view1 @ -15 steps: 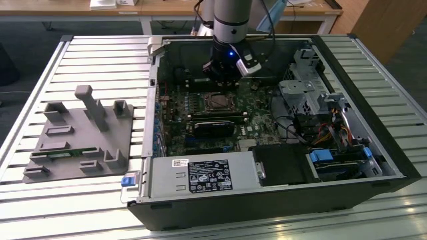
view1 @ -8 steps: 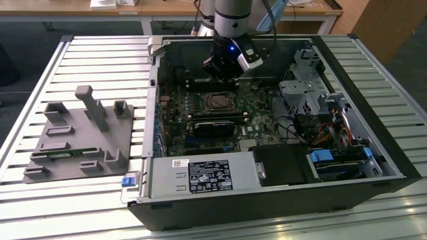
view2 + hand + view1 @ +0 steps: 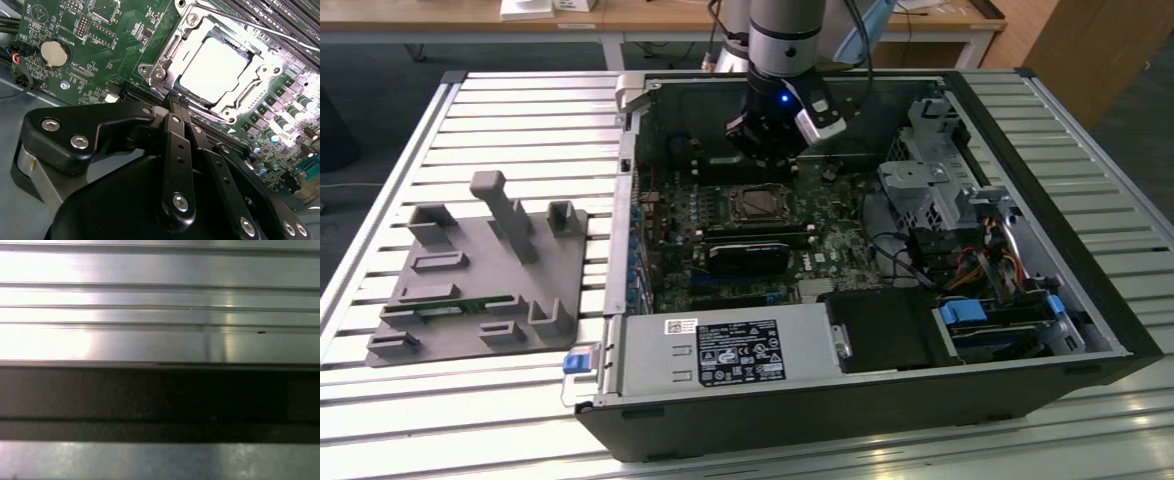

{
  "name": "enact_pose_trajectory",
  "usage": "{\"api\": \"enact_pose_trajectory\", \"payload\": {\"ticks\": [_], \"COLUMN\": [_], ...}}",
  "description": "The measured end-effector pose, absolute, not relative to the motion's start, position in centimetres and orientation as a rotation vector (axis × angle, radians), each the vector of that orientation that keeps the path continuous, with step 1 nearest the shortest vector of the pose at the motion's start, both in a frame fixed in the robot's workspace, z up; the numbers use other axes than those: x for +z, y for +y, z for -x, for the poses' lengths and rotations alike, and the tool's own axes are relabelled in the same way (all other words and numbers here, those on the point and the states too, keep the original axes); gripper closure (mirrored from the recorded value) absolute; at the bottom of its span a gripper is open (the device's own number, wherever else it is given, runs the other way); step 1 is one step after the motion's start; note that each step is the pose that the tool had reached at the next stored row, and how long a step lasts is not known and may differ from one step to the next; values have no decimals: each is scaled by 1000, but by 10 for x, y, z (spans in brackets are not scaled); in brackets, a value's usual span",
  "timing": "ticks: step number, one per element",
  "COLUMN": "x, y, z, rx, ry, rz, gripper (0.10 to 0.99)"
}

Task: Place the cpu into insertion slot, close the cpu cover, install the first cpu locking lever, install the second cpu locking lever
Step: 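Install the first cpu locking lever, then install the second cpu locking lever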

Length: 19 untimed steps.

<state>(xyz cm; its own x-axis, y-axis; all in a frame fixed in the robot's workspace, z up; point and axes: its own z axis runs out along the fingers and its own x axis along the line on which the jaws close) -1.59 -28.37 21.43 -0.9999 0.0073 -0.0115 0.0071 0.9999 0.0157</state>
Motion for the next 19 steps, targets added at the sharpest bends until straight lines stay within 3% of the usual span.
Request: {"api": "enact_pose_trajectory", "payload": {"ticks": [19], "x": [214], "y": [-290], "z": [15], "rx": [24], "ry": [3130], "rz": [-11], "gripper": [980]}}
